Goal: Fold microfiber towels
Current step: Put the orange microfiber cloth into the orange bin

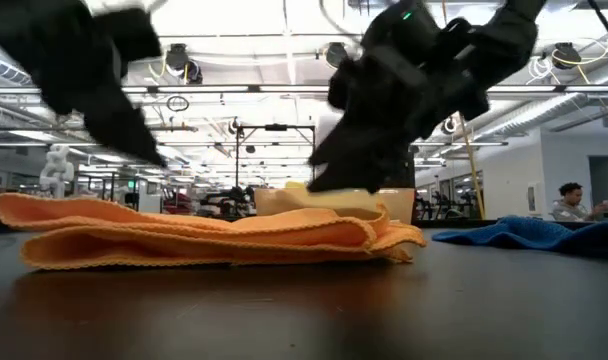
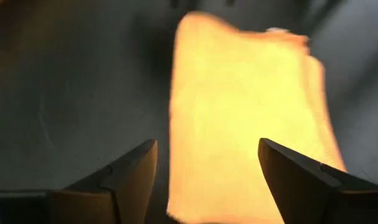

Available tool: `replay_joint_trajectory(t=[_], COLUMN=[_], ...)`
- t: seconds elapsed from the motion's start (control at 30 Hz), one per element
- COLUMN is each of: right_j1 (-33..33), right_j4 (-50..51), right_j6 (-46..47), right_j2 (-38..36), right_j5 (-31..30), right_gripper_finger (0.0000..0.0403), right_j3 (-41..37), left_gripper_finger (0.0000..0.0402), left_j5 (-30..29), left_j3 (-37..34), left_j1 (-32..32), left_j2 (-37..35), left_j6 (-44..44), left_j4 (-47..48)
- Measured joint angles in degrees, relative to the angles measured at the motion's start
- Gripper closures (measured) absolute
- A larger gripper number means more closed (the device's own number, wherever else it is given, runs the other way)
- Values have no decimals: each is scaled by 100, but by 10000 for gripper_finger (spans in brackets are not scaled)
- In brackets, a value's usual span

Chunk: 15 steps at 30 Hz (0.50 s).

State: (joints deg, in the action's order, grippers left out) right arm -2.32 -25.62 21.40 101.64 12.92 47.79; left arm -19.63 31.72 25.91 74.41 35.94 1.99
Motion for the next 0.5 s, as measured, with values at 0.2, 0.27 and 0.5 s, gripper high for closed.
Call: replay_joint_trajectory(t=[0.2,0.27,0.5], right_j1=[120,124,124], right_j4=[251,259,163], right_j6=[107,193,277], right_j2=[632,778,977], right_j5=[404,557,589], right_gripper_finger=[163,163,173], right_j3=[385,402,428], left_gripper_finger=[144,145,146], left_j5=[753,986,1216], left_j3=[-1606,-1955,-1954], left_j1=[-486,-593,-634], left_j2=[16,153,694], left_j6=[1214,1431,1570], left_j4=[-2506,-3206,-3430])
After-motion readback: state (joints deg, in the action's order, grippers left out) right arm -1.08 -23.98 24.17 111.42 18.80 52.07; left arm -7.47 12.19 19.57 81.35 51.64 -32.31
